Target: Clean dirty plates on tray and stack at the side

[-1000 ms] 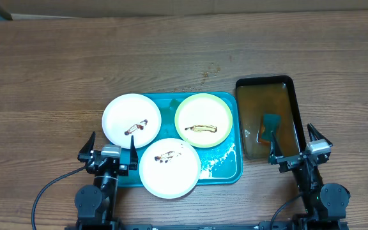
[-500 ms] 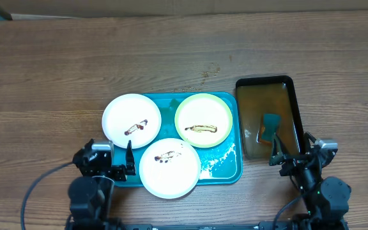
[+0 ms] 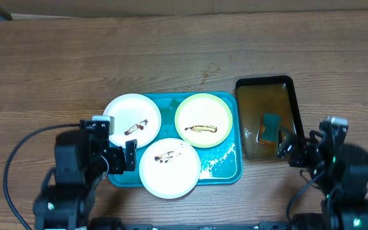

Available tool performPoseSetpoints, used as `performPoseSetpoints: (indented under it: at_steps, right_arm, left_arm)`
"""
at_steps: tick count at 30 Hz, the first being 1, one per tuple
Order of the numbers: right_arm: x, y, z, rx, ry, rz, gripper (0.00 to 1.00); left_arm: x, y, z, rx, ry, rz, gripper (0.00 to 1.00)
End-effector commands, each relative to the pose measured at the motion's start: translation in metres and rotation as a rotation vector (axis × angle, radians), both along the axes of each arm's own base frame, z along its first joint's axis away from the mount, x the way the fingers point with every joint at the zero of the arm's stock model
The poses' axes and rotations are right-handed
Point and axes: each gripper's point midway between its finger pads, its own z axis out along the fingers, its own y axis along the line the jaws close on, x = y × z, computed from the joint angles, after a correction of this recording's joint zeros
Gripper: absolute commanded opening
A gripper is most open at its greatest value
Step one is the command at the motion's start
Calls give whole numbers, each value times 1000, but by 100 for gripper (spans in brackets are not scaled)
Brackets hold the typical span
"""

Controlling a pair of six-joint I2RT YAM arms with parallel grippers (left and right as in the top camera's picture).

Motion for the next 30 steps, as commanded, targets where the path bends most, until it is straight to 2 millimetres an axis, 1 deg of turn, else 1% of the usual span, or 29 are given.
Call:
performPoseSetpoints:
  at_steps: [1,5,7,9,11,12,13,14,16,19,20,21,24,27,29,30]
  right_arm:
    - [11,2,16,11,68,7,100]
    - [22,-1,13,-11,222,3,100]
    - [31,0,10,-13,260,8,100]
    - [38,11,7,29,292,54,100]
    - [41,23,1,79,321,107,100]
    - [44,24,-3,85,335,112,100]
    - [46,23,-8,81,353,106,99]
    - [49,21,-14,70,370,95,87]
    - [53,14,-28,45,417,66,77]
    - [56,12,-52,46,510,34,75]
    - [58,11,-63,33,549,29,74]
    - [58,10,-68,22,566,24,73]
    - [62,4,-93,-25,642,-16,73]
    - [66,7,-113,-35,697,-6,72]
    - [67,9,-128,-41,738,-3,68]
    - [68,11,-135,-40,756,-4,64]
  left_arm:
    - [2,-6,15,-85,73,55,100]
    - [-1,-8,8,-107,174,69,100]
    - [-2,-13,4,-135,207,68,100]
    - [-3,-22,1,-186,242,53,100]
    - [-3,-32,-1,-239,271,23,100]
    - [-3,-36,-2,-261,284,9,100]
    - [-2,-40,-3,-279,299,-2,100]
    - [-2,-40,-5,-281,311,-1,100]
    - [-2,-40,-11,-284,344,9,100]
    - [-5,-40,-21,-282,409,19,100]
    - [-6,-39,-25,-279,438,24,100]
    - [-7,-39,-27,-279,449,26,100]
    - [-8,-39,-35,-278,498,33,100]
    - [-8,-39,-39,-277,523,36,100]
    - [-7,-39,-41,-277,532,38,100]
    - [-7,-39,-42,-276,535,39,100]
